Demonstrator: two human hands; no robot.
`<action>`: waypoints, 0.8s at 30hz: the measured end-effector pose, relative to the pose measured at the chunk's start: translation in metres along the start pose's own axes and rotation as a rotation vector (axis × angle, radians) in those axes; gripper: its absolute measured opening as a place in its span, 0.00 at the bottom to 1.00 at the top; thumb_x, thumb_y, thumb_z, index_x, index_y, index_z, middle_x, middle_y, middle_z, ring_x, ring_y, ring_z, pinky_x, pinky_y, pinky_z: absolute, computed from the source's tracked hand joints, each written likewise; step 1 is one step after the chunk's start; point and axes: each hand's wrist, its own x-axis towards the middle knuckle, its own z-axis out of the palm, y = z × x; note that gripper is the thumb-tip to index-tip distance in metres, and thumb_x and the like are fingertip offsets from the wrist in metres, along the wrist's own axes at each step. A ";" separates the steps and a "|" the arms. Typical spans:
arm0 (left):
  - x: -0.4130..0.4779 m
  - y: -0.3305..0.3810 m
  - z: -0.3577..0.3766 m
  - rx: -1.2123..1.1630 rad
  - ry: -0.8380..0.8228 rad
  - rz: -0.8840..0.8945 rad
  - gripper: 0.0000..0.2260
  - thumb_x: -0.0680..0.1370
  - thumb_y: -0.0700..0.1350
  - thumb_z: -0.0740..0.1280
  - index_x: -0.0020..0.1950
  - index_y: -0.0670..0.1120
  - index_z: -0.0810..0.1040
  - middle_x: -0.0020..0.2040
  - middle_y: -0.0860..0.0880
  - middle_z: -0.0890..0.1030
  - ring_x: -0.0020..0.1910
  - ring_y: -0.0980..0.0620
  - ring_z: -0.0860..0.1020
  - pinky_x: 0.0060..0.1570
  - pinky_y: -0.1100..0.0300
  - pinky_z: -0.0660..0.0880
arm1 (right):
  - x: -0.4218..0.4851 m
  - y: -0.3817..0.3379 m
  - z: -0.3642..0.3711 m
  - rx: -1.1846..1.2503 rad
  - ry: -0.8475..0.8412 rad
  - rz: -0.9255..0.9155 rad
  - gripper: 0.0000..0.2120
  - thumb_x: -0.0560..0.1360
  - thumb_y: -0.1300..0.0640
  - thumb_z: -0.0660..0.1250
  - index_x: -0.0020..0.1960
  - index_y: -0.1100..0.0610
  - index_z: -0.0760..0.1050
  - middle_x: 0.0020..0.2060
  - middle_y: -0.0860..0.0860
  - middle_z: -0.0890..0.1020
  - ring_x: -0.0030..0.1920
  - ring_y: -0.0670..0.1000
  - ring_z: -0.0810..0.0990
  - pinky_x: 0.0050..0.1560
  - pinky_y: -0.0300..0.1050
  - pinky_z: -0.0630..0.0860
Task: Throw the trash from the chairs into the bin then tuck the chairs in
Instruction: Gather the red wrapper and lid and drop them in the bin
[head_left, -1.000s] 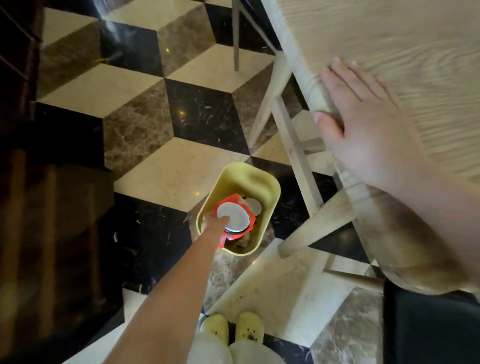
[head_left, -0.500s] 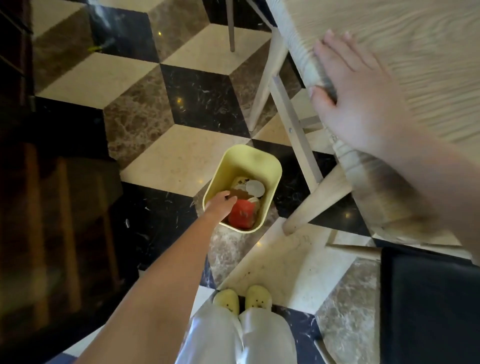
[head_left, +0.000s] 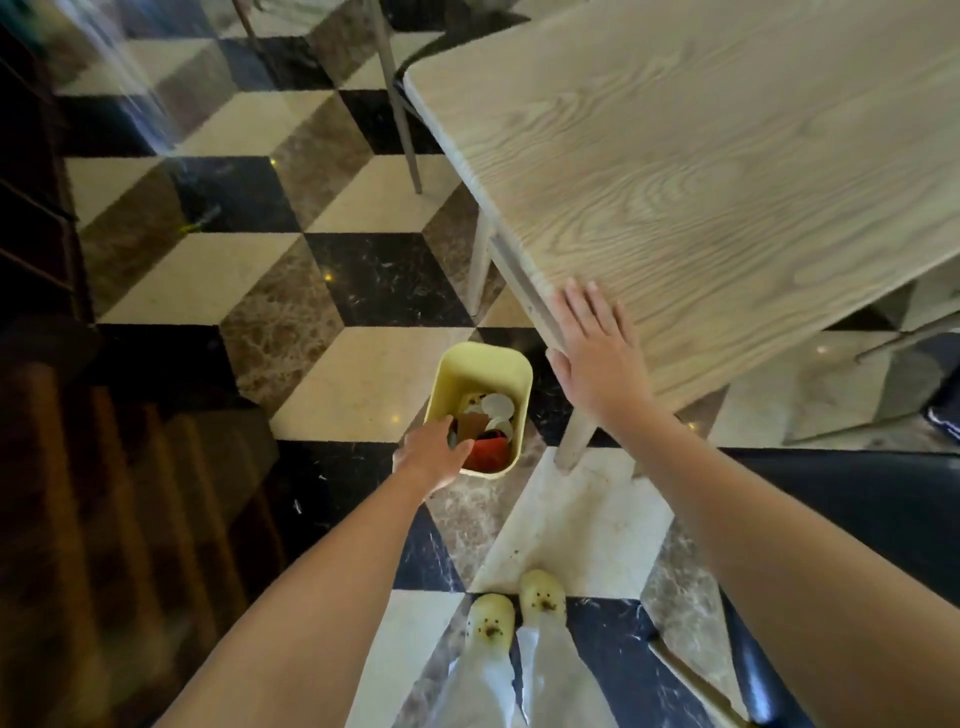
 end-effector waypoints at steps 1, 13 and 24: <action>-0.005 0.002 -0.004 0.025 0.008 0.019 0.24 0.77 0.63 0.55 0.67 0.50 0.68 0.61 0.45 0.78 0.59 0.42 0.77 0.57 0.44 0.76 | -0.013 0.001 0.001 0.008 -0.014 0.008 0.31 0.81 0.51 0.55 0.79 0.55 0.46 0.79 0.52 0.50 0.79 0.54 0.46 0.77 0.55 0.44; -0.108 0.083 -0.002 0.222 -0.124 0.284 0.27 0.79 0.58 0.58 0.76 0.50 0.60 0.72 0.45 0.69 0.69 0.42 0.69 0.66 0.42 0.69 | -0.220 0.040 0.018 0.264 -0.378 0.447 0.38 0.77 0.34 0.49 0.78 0.49 0.38 0.78 0.50 0.38 0.78 0.54 0.39 0.75 0.55 0.39; -0.191 0.199 0.073 0.538 -0.453 0.565 0.30 0.82 0.57 0.54 0.80 0.46 0.50 0.79 0.46 0.56 0.78 0.44 0.56 0.75 0.50 0.56 | -0.356 0.087 -0.013 0.522 -0.595 0.624 0.42 0.72 0.32 0.61 0.78 0.47 0.48 0.79 0.49 0.52 0.78 0.54 0.51 0.76 0.55 0.53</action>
